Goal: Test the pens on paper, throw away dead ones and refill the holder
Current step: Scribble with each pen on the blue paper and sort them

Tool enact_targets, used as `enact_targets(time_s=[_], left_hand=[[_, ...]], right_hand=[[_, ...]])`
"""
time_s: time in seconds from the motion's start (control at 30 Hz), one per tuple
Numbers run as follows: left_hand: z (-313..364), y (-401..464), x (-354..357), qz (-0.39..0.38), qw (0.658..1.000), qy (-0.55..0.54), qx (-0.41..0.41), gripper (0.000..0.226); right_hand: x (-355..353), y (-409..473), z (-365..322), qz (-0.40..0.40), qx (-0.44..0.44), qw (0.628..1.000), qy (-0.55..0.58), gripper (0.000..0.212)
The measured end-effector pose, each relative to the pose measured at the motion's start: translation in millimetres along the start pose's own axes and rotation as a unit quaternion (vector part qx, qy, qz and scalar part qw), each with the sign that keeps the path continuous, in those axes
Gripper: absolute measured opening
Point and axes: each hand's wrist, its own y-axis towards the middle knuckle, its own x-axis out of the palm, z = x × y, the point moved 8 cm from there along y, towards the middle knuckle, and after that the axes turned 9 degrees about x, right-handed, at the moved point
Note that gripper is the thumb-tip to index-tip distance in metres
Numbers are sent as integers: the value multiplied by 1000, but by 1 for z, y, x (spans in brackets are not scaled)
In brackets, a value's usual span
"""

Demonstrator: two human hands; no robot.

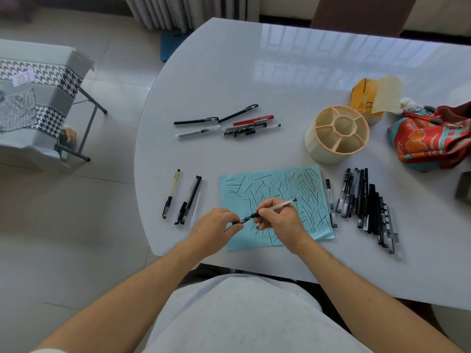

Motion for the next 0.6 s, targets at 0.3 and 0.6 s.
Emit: enact_targets(time_s=[0.3, 0.6], left_hand=[[7, 3, -10, -17, 1000, 17, -13, 25], [-49, -22, -48, 27, 982, -42, -181, 24]], right_hand=[[12, -1, 4, 7, -2, 1000, -17, 14], [50, 56, -34, 10, 27, 985, -168, 30]])
